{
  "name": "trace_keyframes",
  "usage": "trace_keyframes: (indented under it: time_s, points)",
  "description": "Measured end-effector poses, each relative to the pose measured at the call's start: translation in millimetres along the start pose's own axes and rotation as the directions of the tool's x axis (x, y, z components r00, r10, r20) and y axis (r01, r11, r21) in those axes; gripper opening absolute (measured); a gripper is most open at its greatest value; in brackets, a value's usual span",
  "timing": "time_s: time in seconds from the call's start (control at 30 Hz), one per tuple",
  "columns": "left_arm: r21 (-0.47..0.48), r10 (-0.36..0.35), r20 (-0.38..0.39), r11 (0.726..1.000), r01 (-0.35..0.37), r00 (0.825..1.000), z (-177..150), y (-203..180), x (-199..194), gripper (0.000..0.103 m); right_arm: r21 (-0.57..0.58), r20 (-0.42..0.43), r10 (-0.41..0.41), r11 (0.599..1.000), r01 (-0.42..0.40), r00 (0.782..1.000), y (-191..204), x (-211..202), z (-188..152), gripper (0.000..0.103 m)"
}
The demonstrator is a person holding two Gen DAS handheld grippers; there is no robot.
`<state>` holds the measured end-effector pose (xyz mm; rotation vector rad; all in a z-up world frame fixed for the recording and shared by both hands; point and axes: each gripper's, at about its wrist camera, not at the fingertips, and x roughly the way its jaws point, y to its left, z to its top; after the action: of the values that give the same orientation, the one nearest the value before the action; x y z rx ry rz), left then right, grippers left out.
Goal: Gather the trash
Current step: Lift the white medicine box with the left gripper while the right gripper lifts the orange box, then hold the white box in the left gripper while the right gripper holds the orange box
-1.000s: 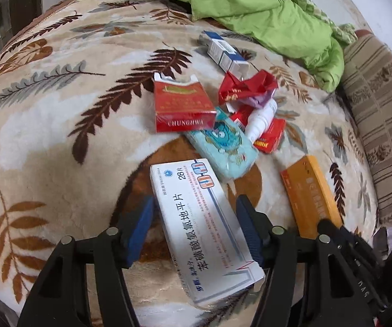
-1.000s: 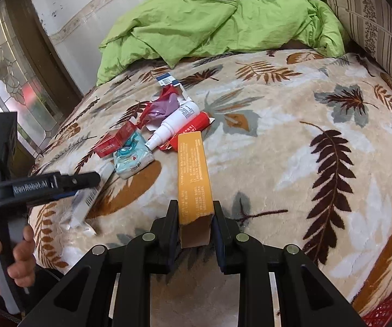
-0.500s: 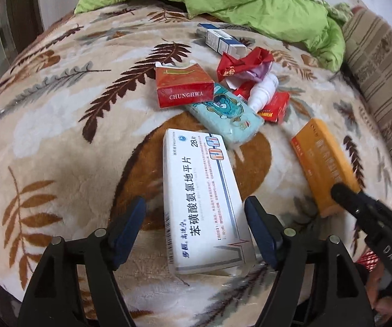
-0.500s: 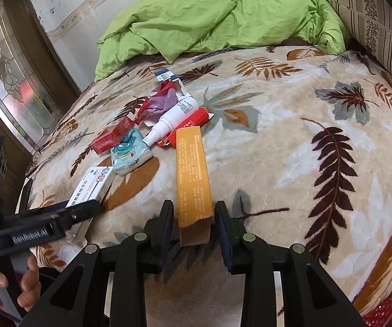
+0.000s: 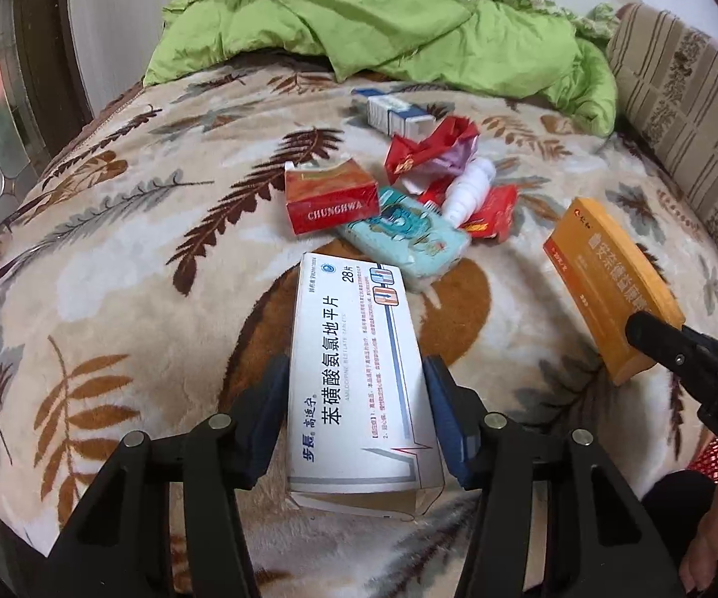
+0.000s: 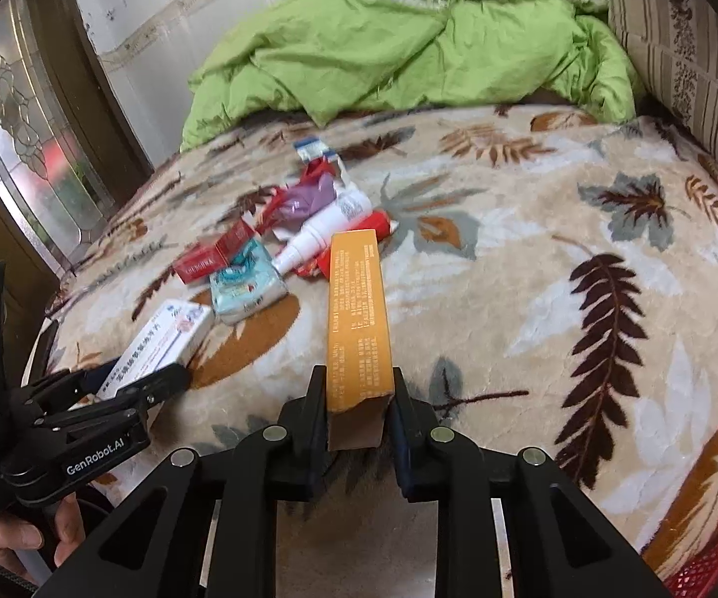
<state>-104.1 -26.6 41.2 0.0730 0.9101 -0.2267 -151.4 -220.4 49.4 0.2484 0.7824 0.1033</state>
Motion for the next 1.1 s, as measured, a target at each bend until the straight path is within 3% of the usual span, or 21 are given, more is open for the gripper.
trace_keyframes:
  time_s: [0.33, 0.7, 1.1]
  points:
    - [0.013, -0.056, 0.094, 0.998, 0.055, 0.994, 3, -16, -49, 0.053, -0.015, 0.022, 0.042, 0.999, -0.041, 0.999, 12, -35, -9, 0.023]
    - [0.031, -0.095, 0.102, 0.995, 0.093, 0.99, 2, -29, -72, 0.053, 0.029, 0.046, 0.08, 0.996, -0.081, 0.996, 13, -73, -8, 0.023]
    - [0.07, -0.086, 0.141, 0.995, 0.077, 0.986, 0, -40, -91, 0.053, 0.039, 0.068, 0.079, 0.996, -0.082, 0.995, 15, -92, -9, 0.023]
